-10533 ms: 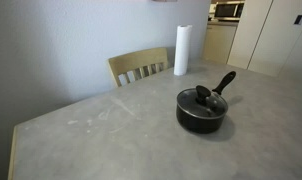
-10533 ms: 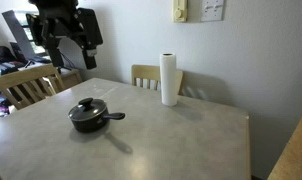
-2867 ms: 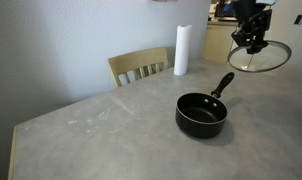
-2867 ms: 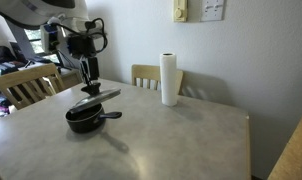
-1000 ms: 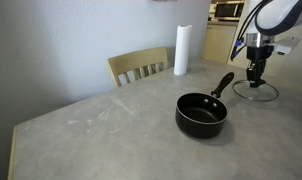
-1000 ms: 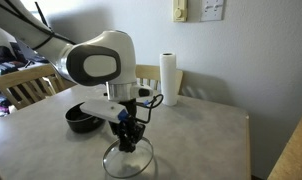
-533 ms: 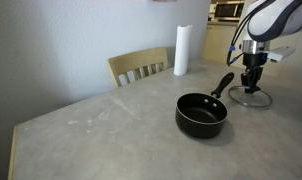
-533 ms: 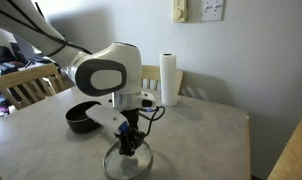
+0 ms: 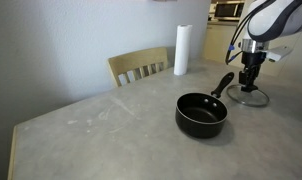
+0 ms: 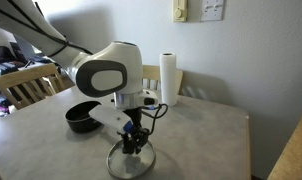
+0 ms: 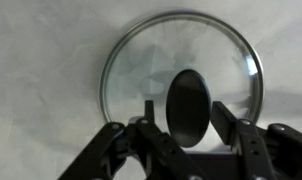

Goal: Pick up the lid from the pot and put it on the table

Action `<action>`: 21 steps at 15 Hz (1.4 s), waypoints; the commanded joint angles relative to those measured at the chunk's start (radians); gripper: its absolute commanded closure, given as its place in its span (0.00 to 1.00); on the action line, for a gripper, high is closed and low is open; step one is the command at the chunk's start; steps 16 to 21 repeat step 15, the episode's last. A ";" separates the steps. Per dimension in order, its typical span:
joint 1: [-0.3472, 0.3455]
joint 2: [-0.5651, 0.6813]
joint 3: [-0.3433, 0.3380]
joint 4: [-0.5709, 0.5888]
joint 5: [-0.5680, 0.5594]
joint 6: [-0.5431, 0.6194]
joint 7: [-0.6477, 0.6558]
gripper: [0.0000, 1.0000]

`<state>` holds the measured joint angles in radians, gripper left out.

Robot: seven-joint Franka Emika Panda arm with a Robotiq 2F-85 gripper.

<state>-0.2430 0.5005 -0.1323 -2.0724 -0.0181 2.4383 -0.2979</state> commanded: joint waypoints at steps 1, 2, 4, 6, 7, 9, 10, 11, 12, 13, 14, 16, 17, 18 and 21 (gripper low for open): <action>-0.002 -0.062 0.008 -0.046 -0.029 0.009 -0.020 0.09; 0.011 -0.091 -0.002 -0.061 -0.051 0.001 -0.008 0.02; 0.023 -0.157 -0.001 -0.087 -0.076 -0.034 -0.009 0.00; 0.038 -0.230 -0.003 -0.110 -0.109 -0.074 -0.008 0.00; 0.050 -0.263 -0.006 -0.115 -0.132 -0.103 0.001 0.00; 0.088 -0.324 -0.024 -0.097 -0.212 -0.242 0.095 0.00; 0.102 -0.354 -0.022 -0.085 -0.244 -0.314 0.138 0.00; 0.108 -0.382 -0.009 -0.069 -0.246 -0.395 0.144 0.00; 0.086 -0.320 -0.008 -0.060 -0.217 -0.301 0.111 0.00; 0.097 -0.352 -0.006 -0.059 -0.224 -0.352 0.125 0.00; 0.104 -0.375 -0.004 -0.060 -0.226 -0.378 0.132 0.00; 0.108 -0.387 -0.004 -0.060 -0.226 -0.388 0.134 0.00; 0.108 -0.387 -0.004 -0.060 -0.226 -0.388 0.134 0.00; 0.108 -0.387 -0.004 -0.060 -0.226 -0.388 0.134 0.00; 0.108 -0.387 -0.004 -0.060 -0.226 -0.388 0.134 0.00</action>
